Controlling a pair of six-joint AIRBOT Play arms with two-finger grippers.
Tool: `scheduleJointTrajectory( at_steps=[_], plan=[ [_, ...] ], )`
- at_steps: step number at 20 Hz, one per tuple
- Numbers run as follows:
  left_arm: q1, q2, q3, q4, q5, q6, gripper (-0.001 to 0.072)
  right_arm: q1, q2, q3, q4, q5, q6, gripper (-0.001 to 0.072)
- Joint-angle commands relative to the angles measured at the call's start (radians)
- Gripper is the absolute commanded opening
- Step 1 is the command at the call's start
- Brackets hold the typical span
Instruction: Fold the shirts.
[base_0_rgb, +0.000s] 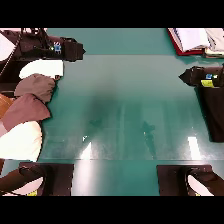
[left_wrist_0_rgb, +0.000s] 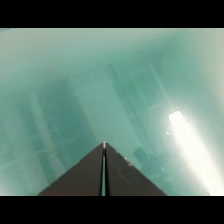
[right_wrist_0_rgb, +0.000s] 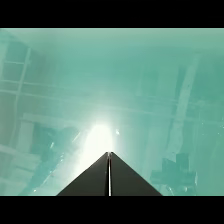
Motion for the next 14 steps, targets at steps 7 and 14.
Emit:
scheduleJointTrajectory(
  at_steps=[7,14],
  plan=[
    [0.167,-0.124,0.0,0.441,0.142,-0.192,0.0535,0.0,0.001,0.001,0.003,-0.001,0.0,0.0019],
    [0.426,-0.454,0.0,0.44,0.274,-0.191,0.0535,0.0,0.001,0.001,0.008,-0.001,0.001,0.0019]
  ],
)
